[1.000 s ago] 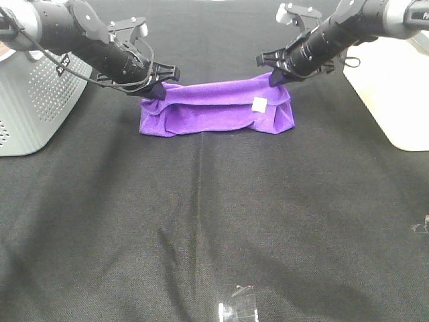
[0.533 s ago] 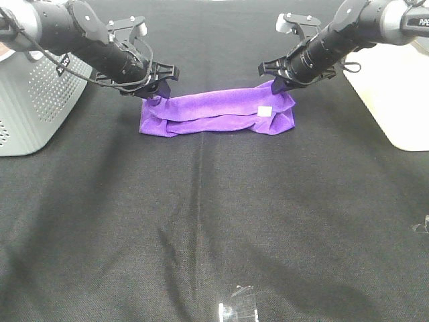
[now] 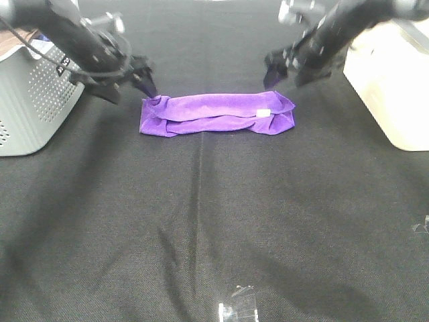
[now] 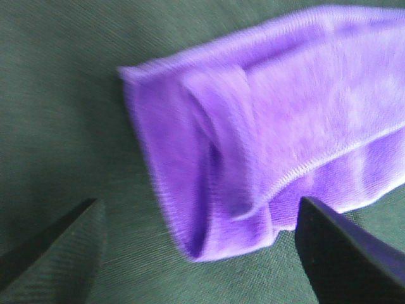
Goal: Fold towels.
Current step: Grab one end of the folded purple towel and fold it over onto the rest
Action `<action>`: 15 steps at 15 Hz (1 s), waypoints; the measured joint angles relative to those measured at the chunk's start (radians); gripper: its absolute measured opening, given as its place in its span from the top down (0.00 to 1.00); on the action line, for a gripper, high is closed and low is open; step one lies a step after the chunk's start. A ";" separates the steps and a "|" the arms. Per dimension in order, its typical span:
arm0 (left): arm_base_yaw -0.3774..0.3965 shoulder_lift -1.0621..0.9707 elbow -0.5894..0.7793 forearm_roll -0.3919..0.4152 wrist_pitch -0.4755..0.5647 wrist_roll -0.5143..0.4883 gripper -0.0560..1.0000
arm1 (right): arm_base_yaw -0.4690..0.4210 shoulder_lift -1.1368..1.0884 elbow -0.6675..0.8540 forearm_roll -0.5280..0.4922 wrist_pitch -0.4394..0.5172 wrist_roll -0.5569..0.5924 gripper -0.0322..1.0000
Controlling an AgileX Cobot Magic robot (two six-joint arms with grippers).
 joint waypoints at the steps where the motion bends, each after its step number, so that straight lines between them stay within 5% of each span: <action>1: 0.017 0.002 -0.021 -0.034 0.033 0.001 0.23 | 0.000 -0.033 0.000 0.000 0.058 0.008 0.23; 4: 0.048 0.063 -0.075 -0.142 0.127 0.054 0.23 | 0.000 -0.075 -0.004 0.000 0.184 0.021 0.23; 7: 0.049 0.187 -0.161 -0.155 0.202 0.065 0.23 | 0.000 -0.075 -0.004 0.000 0.267 0.024 0.23; 15: 0.035 0.253 -0.267 -0.171 0.238 0.049 0.24 | 0.000 -0.075 -0.004 -0.001 0.289 0.025 0.23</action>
